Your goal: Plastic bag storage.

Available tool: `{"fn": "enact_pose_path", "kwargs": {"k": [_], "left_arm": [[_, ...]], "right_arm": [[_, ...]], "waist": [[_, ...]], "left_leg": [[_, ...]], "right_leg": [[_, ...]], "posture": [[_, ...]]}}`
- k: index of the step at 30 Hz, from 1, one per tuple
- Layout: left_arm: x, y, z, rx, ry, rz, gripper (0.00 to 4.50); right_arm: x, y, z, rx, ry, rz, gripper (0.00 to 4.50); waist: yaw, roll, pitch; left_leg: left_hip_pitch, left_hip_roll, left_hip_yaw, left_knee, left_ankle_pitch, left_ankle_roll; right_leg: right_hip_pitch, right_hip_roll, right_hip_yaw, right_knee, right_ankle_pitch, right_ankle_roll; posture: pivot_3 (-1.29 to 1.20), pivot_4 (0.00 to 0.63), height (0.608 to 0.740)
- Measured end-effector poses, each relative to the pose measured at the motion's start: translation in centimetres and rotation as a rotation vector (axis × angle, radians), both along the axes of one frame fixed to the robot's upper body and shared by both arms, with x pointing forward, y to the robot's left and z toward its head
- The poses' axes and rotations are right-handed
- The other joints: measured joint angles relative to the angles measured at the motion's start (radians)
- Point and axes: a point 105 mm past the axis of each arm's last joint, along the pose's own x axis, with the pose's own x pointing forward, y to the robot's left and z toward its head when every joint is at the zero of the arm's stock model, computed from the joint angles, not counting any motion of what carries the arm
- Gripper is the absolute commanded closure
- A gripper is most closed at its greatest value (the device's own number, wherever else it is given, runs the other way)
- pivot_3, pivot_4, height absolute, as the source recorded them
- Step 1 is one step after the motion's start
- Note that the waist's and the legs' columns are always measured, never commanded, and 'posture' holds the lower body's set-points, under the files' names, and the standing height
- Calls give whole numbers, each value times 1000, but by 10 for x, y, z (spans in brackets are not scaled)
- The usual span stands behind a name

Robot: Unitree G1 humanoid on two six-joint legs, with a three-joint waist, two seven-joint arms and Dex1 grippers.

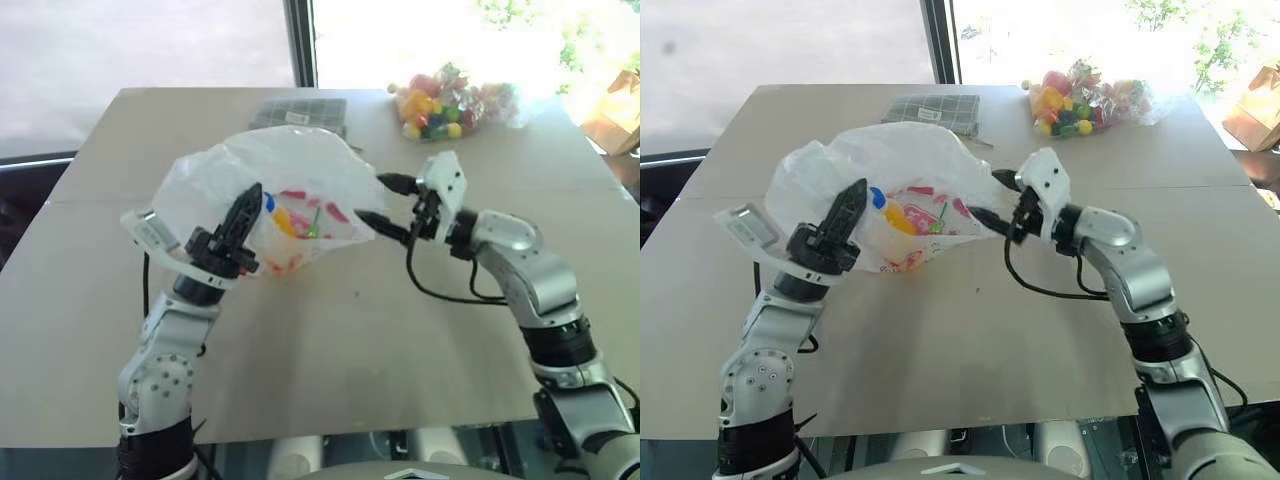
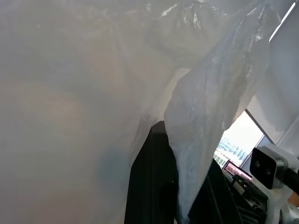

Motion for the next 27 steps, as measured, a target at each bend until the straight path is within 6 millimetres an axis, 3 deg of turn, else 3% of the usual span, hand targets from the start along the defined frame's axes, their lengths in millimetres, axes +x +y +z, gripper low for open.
{"fn": "enact_pose_path", "kwargs": {"k": [5, 6, 12, 16, 19, 21, 24, 27], "left_arm": [[0, 2, -3, 6, 12, 11, 4500], [0, 2, -3, 7, 13, 11, 4500], [3, 1, 4, 101, 23, -33, 4500], [18, 0, 26, 155, 20, -110, 4500], [35, -2, 78, 164, -70, -201, 4500], [39, 1, 112, 137, -143, -226, 4500], [49, 10, 146, 88, -186, -234, 4500], [59, 16, 160, 35, -190, -261, 4500]], "right_arm": [[3, -5, 11, 36, -14, -12, 4299], [3, -7, 11, 48, 3, -6, 4406], [-4, -26, 13, 151, 235, 86, 4406], [-6, -37, 47, 352, 363, 201, 4406], [10, -58, 108, 641, 368, 241, 4406], [13, -70, 132, 742, 351, 258, 4406], [20, -82, 145, 854, 378, 266, 4406], [23, -92, 151, 895, 368, 257, 4406]], "waist": [[5, 0, 0], [4, 0, 0], [5, -1, 0], [2, -1, 2], [4, -4, 7], [4, -5, 7], [2, -5, 8], [-1, -4, 9]], "left_leg": [[0, 1, 0, 0, 0, 0], [0, 1, 0, 0, 0, 0], [0, 2, -1, 0, 0, 0], [0, 1, -1, 1, 0, 0], [-1, 1, -2, 2, 1, -1], [-1, 0, -1, 1, 1, -1], [-6, 0, -1, -1, 2, -2], [-12, 0, -1, -1, 3, -5]], "right_leg": [[0, -1, -1, 0, 0, 0], [0, -1, -1, 0, 0, 0], [0, -1, -1, 0, 0, 0], [0, 0, -1, 2, 0, 0], [0, 2, -2, 1, 0, 0], [0, 1, -1, 0, 0, 0], [-4, 1, -2, -1, 0, 0], [-10, 1, -2, 0, 0, 1]], "posture": [[0, 150, 740], [0, 150, 740], [0, 150, 740], [0, 150, 740], [0, 150, 740], [0, 150, 740], [0, 150, 740], [0, 150, 740]]}}
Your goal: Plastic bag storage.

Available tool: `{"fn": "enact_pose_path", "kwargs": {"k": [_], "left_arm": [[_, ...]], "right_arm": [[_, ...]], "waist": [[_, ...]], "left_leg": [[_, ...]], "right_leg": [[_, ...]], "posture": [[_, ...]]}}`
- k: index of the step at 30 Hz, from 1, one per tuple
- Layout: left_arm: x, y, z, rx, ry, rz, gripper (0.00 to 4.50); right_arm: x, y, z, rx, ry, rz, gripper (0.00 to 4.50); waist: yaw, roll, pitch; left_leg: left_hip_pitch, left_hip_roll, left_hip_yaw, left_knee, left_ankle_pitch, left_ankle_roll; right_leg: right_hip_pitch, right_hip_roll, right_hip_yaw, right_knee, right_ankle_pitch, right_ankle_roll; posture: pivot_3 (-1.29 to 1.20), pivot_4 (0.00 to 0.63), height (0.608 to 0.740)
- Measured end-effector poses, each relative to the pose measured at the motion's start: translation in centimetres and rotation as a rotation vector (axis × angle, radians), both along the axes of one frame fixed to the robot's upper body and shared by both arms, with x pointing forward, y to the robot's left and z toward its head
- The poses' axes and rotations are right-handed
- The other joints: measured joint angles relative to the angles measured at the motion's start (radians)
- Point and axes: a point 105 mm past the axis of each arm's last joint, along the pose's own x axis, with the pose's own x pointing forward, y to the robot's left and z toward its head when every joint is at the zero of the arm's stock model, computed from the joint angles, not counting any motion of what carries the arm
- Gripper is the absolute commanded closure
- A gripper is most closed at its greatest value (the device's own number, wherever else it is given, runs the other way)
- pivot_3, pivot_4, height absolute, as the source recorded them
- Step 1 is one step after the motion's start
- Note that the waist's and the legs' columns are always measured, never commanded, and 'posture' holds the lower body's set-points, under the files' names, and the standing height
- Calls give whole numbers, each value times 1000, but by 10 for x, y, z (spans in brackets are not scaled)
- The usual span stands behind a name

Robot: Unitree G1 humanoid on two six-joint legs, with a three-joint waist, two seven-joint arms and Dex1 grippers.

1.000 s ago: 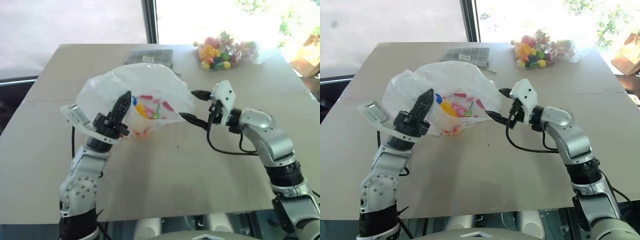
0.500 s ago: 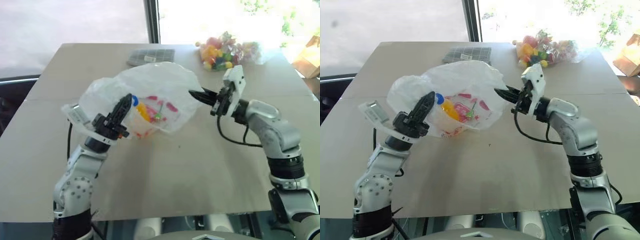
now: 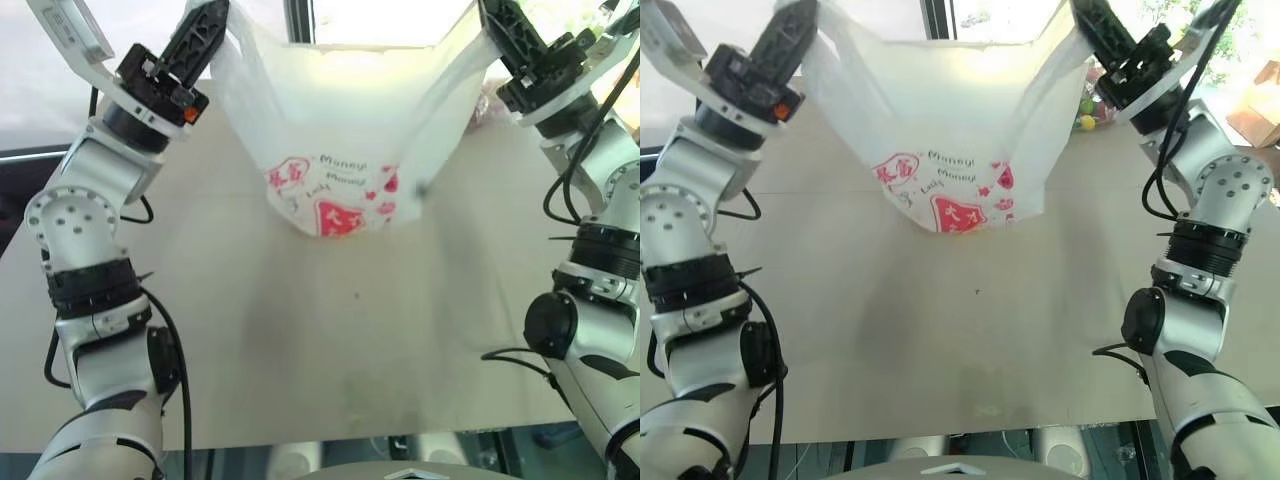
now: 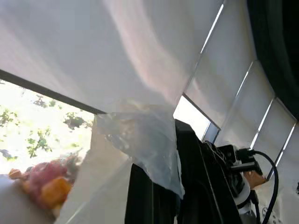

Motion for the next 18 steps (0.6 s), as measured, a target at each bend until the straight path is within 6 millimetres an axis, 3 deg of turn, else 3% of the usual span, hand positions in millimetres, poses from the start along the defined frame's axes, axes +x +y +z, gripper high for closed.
{"fn": "enact_pose_path", "kwargs": {"k": [2, 15, 17, 18], "left_arm": [[3, 1, 5, 0, -12, -3, 4500], [18, -4, 5, 12, -21, -28, 4500], [18, -4, 1, 28, -25, -24, 4500], [20, -2, -4, 38, -15, -11, 4238]], "right_arm": [[0, -3, 3, 3, -8, -12, 4406], [0, -22, 21, 55, -52, -90, 4406], [-2, -21, 14, 7, -55, -104, 3646], [-4, -19, 7, -31, -54, -103, 3147]], "waist": [[0, 0, 0], [1, 1, 2], [1, 1, 2], [1, 1, 2]], "left_leg": [[-6, 0, 0, 1, 0, 0], [-6, 0, 0, 3, 0, 0], [-5, 0, 0, 3, 0, 0], [-5, 0, 0, 3, 0, 0]], "right_leg": [[-5, 0, 0, 0, 0, 0], [-5, -1, -1, 1, 0, 0], [-5, -1, 0, 1, 0, 0], [-5, -1, 0, 1, 0, 0]], "posture": [[0, 150, 740], [0, 150, 740], [0, 150, 740], [0, 150, 740]]}}
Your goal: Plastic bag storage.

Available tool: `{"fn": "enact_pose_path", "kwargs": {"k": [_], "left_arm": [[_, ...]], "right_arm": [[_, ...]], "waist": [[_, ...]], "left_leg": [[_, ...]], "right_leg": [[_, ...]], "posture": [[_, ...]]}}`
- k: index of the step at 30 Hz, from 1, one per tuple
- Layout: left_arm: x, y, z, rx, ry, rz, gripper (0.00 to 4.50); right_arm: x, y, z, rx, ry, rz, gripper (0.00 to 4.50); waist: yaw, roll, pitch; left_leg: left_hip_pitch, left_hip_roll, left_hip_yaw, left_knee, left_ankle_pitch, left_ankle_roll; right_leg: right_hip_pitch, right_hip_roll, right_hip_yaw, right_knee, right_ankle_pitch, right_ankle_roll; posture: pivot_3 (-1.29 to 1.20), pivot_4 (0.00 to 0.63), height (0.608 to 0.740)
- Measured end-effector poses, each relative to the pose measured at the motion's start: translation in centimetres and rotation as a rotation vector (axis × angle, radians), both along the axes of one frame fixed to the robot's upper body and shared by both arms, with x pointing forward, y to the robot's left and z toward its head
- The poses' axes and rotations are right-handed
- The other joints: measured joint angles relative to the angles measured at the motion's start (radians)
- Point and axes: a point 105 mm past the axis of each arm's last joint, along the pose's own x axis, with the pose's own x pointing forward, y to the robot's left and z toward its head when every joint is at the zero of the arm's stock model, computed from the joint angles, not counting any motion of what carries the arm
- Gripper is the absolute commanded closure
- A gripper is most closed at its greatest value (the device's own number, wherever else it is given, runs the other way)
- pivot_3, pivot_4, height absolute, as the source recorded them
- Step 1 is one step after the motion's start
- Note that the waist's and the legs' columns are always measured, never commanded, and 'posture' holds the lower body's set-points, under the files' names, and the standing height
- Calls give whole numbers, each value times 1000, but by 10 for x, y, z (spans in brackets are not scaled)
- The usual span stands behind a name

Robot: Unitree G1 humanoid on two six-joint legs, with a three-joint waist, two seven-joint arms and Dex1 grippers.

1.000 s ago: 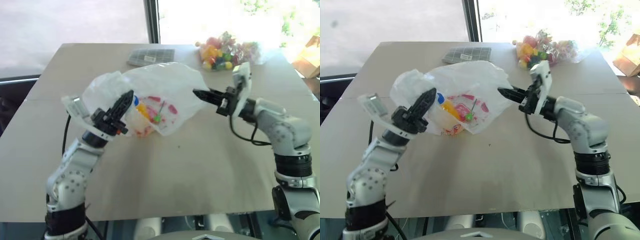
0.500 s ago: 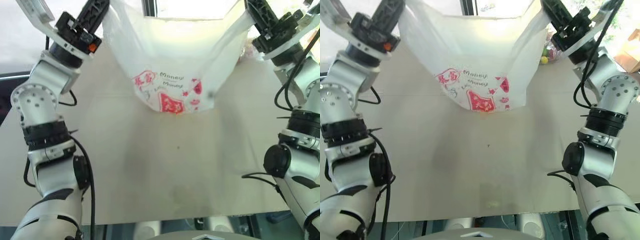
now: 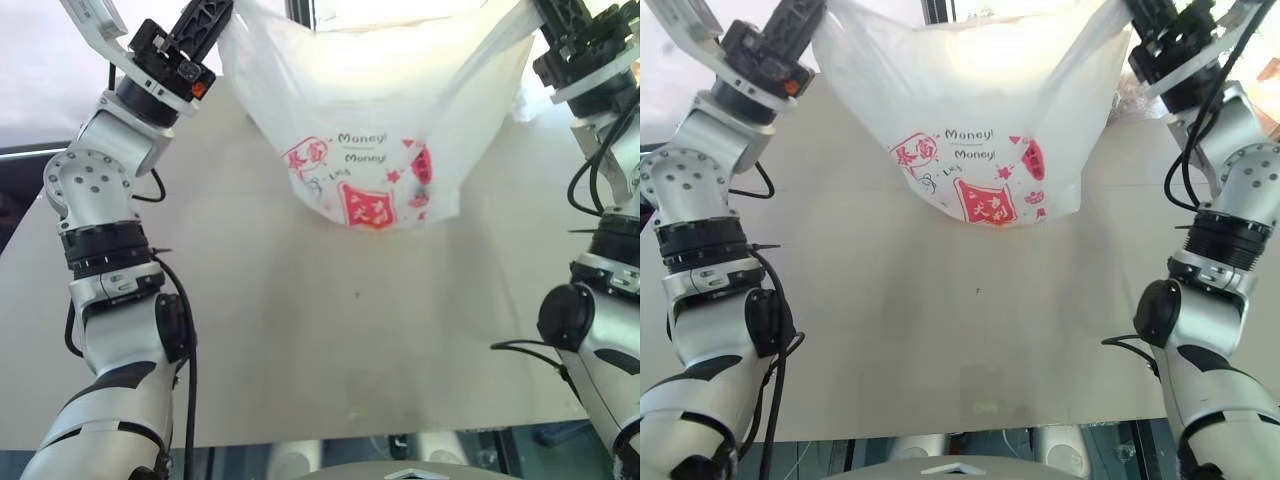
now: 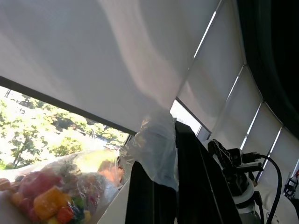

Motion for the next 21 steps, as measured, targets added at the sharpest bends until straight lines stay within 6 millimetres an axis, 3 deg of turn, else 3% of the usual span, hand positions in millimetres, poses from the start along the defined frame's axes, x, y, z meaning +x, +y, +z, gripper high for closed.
{"fn": "enact_pose_path", "kwargs": {"k": [3, 7, 9, 11, 16, 21], "left_arm": [[3, 6, -28, 29, 59, 21, 3161], [-3, 9, -47, 74, 94, 34, 1542], [-17, 16, -55, 116, 98, 51, 653], [-23, 24, -65, 115, 135, 70, 92], [-69, 34, -107, 186, 253, 44, 92], [-91, 42, -159, 374, 410, 227, 92]], "right_arm": [[-3, 3, -32, -112, 53, 11, 1688], [-12, -3, -50, -201, 72, 10, 26], [-24, -11, -63, -294, 78, -2, 0], [-29, -21, -79, -323, 126, -6, 0], [-58, -42, -120, -377, 234, 40, 0], [-78, -25, -187, -636, 323, 17, 0]], "waist": [[-2, 0, 0], [0, 0, 0], [1, 0, 0], [2, 0, 0], [-2, 0, 0], [1, 0, -1]], "left_leg": [[0, 1, 0, 0, 0, 0], [0, 1, 0, 1, 0, 0], [1, 3, -1, 1, 0, 0], [1, 3, -1, 1, 0, 0], [3, 4, -1, 1, 0, 0], [18, 4, -1, -1, -3, 4]], "right_leg": [[0, 0, 1, 0, 0, 0], [0, 0, 0, 1, 0, 0], [1, -1, 0, 0, 0, 0], [1, -1, 0, 1, 0, 0], [3, -1, 1, 0, 0, 0], [16, -1, 1, 0, -1, 0]], "posture": [[0, 150, 740], [0, 150, 740], [0, 150, 740], [0, 150, 740], [0, 150, 740], [0, 150, 740]]}}
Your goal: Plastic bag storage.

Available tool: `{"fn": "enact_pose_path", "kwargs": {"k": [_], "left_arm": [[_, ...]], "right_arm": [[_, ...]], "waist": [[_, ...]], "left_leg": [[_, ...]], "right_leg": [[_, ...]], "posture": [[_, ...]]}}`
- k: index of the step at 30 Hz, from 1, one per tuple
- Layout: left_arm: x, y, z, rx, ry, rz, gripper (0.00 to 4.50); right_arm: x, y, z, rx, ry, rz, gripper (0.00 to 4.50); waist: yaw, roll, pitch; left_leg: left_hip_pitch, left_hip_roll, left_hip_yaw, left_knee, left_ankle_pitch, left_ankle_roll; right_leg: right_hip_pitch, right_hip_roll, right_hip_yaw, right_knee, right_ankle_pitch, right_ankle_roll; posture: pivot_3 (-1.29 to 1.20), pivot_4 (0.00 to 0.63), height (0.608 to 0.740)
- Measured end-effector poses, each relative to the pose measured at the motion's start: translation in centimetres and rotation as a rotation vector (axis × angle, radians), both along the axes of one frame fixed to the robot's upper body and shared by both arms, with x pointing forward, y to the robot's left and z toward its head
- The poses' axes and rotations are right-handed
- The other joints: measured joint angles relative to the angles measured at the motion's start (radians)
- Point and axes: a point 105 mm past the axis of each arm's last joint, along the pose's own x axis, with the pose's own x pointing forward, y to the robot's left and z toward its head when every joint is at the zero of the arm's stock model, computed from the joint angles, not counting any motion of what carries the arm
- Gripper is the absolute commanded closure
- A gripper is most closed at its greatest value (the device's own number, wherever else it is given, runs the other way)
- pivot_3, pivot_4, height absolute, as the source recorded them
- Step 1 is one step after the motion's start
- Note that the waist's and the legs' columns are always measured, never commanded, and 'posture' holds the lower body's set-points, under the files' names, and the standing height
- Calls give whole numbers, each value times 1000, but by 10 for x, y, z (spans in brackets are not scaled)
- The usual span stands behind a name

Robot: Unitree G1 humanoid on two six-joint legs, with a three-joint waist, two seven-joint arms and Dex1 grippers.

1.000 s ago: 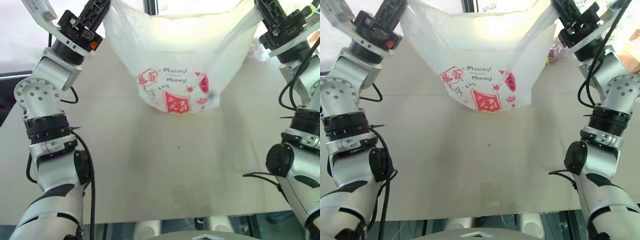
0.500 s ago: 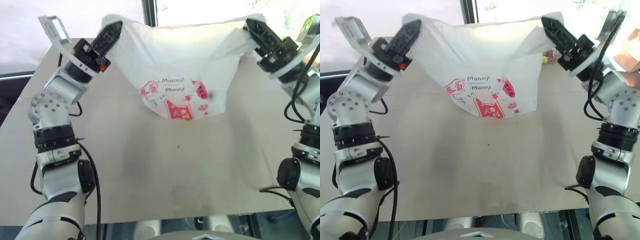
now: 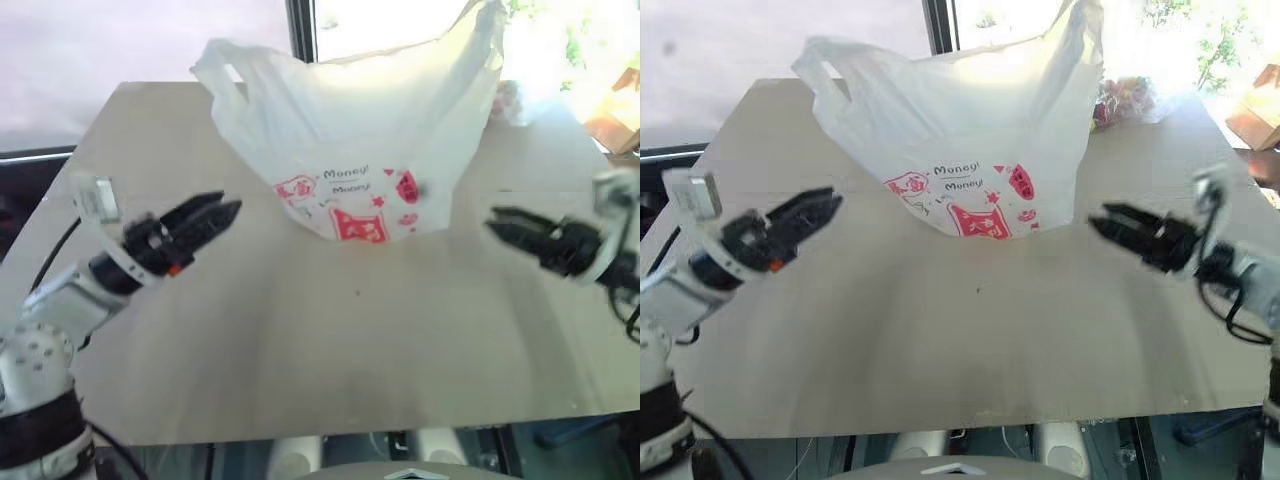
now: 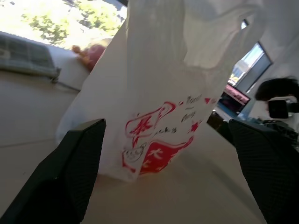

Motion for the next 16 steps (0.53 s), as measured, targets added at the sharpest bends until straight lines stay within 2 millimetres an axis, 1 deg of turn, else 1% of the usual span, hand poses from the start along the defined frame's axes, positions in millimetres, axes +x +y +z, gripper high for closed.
{"fn": "enact_pose_path", "kwargs": {"k": [1, 3, 4, 7, 8, 9, 11, 16], "left_arm": [[-5, 2, -12, 66, 20, 41, 92], [-14, 1, -41, 172, 81, 108, 92], [-17, -1, -53, 182, 107, 131, 92], [-32, -13, -102, 227, 170, 237, 92], [-36, -16, -113, 248, 181, 246, 92], [-40, -18, -119, 276, 168, 269, 92], [-43, -21, -124, 311, 139, 286, 92], [-50, -24, -125, 379, 40, 314, 92]], "right_arm": [[-3, 2, -12, -37, 1, -5, 0], [-8, -2, -35, -112, -2, -35, 0], [-11, -4, -45, -143, -3, -49, 0], [-19, -10, -78, -253, -88, -75, 0], [-20, -12, -83, -274, -113, -83, 0], [-19, -17, -87, -309, -146, -92, 0], [-17, -23, -90, -346, -186, -107, 0], [-14, -23, -94, -296, -236, -138, 0]], "waist": [[0, 0, 0], [2, 0, -2], [3, 0, -2], [6, -1, -3], [6, -2, -3], [6, -1, -3], [6, -1, -4], [6, 0, -4]], "left_leg": [[0, 0, 0, 0, 0, 0], [2, -1, 2, 0, 0, 0], [2, -2, 2, 0, 0, 0], [1, -3, 2, 1, 0, 0], [1, -2, 2, 1, 0, 0], [2, -2, 2, 1, 0, 0], [3, -2, 1, 1, 0, 0], [2, 0, 2, 1, 0, 0]], "right_leg": [[0, 0, 1, -1, 0, 0], [1, -2, 2, -1, -1, -3], [2, -3, 2, -1, -2, -3], [1, -3, 2, -1, -2, -3], [1, -3, 2, -1, -2, -3], [1, -3, 2, -1, -2, -4], [1, -2, 2, 0, -2, -4], [1, -2, 2, -1, -2, -5]], "posture": [[0, 150, 740], [0, 150, 740], [0, 150, 740], [0, 150, 740], [0, 150, 740], [0, 150, 740], [0, 150, 740], [0, 150, 740]]}}
